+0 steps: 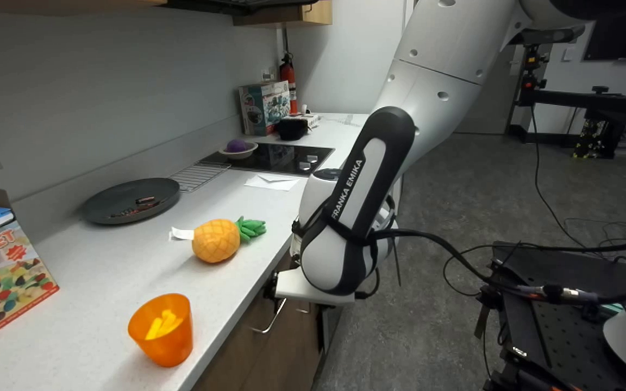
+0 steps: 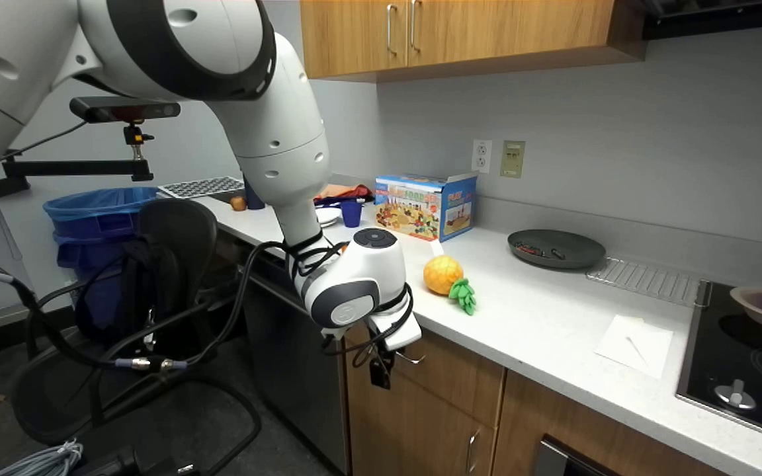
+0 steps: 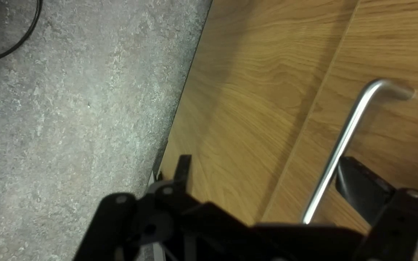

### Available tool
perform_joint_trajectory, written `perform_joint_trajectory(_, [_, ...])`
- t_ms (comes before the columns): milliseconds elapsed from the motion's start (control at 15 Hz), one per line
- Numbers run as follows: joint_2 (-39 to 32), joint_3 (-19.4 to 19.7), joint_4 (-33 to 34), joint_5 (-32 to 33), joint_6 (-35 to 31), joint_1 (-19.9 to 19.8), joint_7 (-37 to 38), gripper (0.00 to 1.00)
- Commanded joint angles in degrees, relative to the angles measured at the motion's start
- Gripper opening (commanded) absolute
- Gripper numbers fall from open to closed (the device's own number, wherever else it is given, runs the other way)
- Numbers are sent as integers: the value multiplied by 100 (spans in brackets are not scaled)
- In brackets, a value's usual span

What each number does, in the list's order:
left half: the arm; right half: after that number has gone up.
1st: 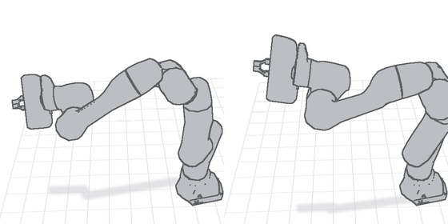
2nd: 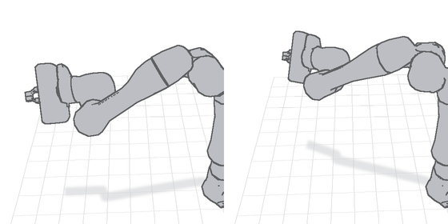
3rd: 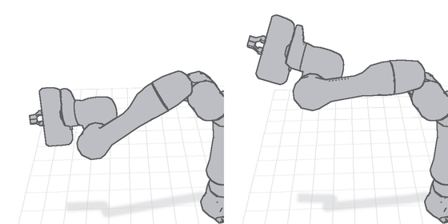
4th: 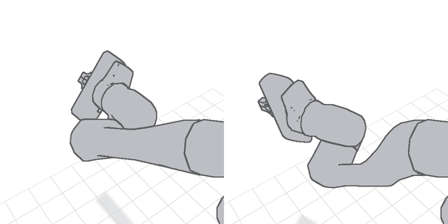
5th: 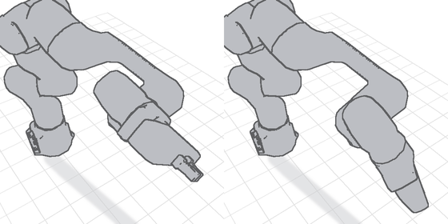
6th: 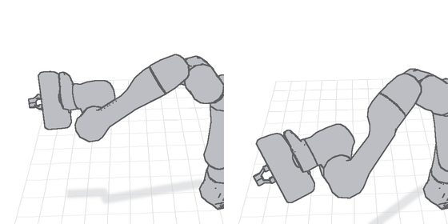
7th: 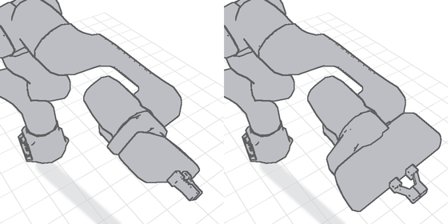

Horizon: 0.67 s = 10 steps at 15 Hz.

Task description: Open the drawer, put the pineapple plush toy in the drawer then close the drawer

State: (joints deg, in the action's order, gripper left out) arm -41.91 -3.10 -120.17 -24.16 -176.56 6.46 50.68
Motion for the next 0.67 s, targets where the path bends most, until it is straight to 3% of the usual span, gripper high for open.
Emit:
perform_joint_trajectory(0, [-208, -47, -263, -177, -137, 0, 6, 100])
perform_joint_trajectory(267, [-92, -379, -725, -403, -393, -237, -28, 100])
perform_joint_trajectory(600, [136, -1246, -1611, -656, -1196, -963, 18, 100])
